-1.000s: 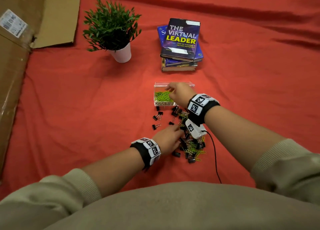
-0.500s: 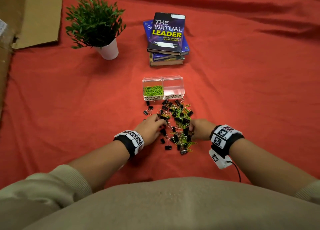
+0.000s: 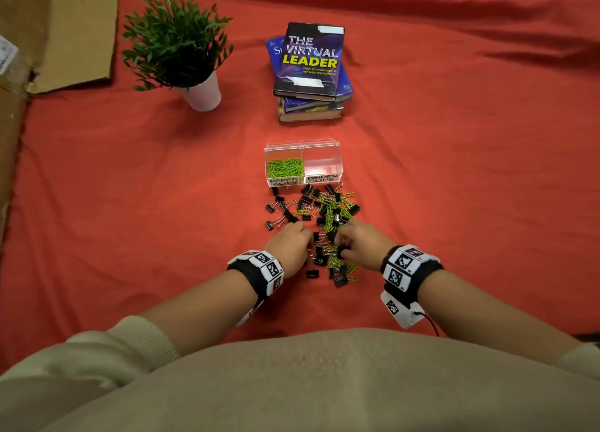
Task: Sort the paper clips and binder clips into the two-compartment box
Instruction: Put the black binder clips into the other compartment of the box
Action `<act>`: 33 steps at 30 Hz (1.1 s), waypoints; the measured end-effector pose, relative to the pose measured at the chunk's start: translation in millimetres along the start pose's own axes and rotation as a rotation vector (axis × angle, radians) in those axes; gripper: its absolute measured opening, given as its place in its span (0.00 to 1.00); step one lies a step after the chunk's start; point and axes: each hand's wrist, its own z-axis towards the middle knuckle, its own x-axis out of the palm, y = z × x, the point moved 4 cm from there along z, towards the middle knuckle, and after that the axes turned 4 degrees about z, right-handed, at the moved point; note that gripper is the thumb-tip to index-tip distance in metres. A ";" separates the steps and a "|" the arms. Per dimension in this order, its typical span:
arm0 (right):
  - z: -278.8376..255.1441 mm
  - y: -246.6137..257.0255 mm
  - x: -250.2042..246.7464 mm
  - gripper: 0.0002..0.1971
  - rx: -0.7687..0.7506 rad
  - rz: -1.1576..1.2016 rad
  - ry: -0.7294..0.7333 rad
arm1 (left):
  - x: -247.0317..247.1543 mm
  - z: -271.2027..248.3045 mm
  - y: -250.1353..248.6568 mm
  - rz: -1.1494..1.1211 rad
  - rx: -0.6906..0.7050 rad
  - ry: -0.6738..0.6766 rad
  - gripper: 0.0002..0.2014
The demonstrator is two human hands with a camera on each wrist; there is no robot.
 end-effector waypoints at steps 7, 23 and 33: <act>-4.7 -16.9 -1.8 0.06 0.042 -0.026 -0.027 | 6.2 -1.9 15.5 0.011 -0.009 0.001 0.07; 14.2 -1.7 -14.0 0.11 -0.015 -0.131 -0.262 | -3.4 -15.7 17.8 0.122 0.007 -0.013 0.15; 3.0 11.0 14.8 0.18 0.108 -0.254 -0.122 | -0.1 -4.1 5.5 0.382 0.101 0.033 0.16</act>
